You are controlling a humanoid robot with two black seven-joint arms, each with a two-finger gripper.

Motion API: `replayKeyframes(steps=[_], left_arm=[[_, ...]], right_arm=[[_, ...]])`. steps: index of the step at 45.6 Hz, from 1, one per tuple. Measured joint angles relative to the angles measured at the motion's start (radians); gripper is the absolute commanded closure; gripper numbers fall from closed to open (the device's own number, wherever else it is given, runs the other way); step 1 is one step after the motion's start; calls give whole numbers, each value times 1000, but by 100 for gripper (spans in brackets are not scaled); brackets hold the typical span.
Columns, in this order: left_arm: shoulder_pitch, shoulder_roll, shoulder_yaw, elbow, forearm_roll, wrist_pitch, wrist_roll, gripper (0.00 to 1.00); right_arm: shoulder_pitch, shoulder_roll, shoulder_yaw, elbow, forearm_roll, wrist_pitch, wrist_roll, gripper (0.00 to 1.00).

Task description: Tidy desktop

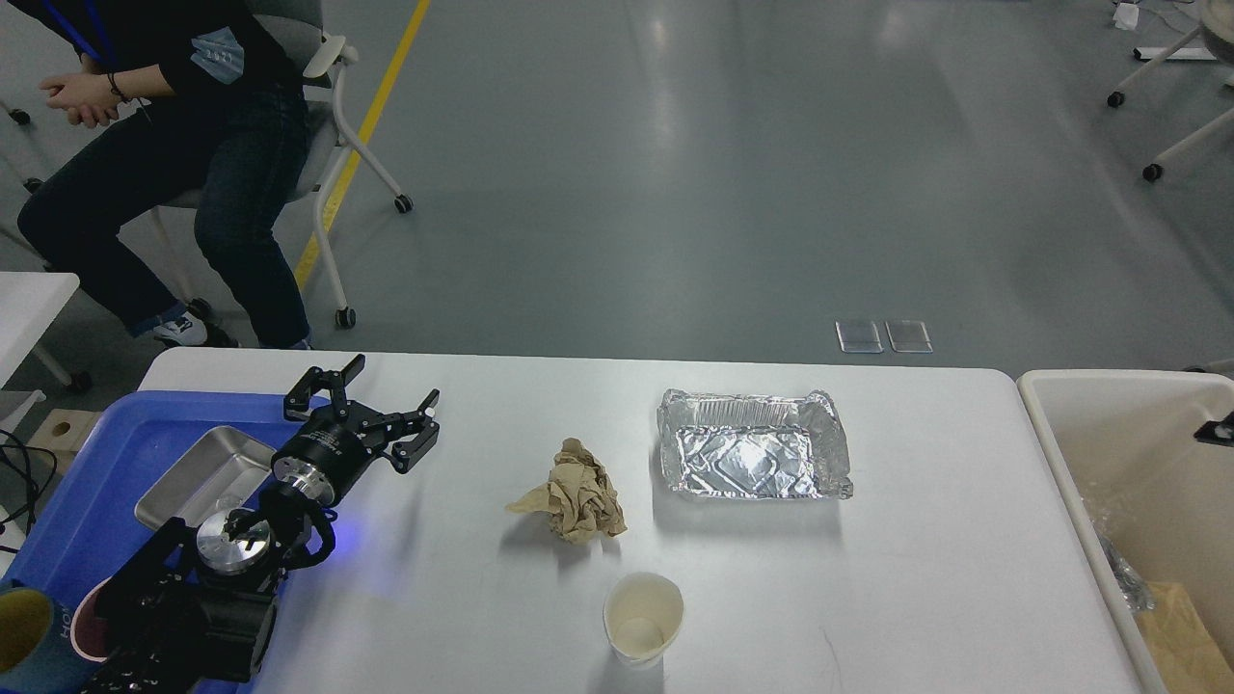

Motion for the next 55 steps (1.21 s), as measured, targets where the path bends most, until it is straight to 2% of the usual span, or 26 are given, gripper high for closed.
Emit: replayKeyframes(steps=[9,15,23,30,55], left_arm=[[1,-19,2,0,2,3,0,0],[2,-37,2,0,2,4,-1,0],[9,-45,-1,0,2,4,-1,0],[11,-47,-3,0,2,4,-1,0],[8,-78,-4,0,0,4,-3,0]], right_arm=[[-26,-27,47,-67,321,-87,-18,0],[-34,49,151,-67,449,-100,-17,0],[-31,230,378,-71,479,-93,-17,0],[-26,302,511,-67,482,-61,-15,0],[-10,423,522,-66,494,-90,-17,0]])
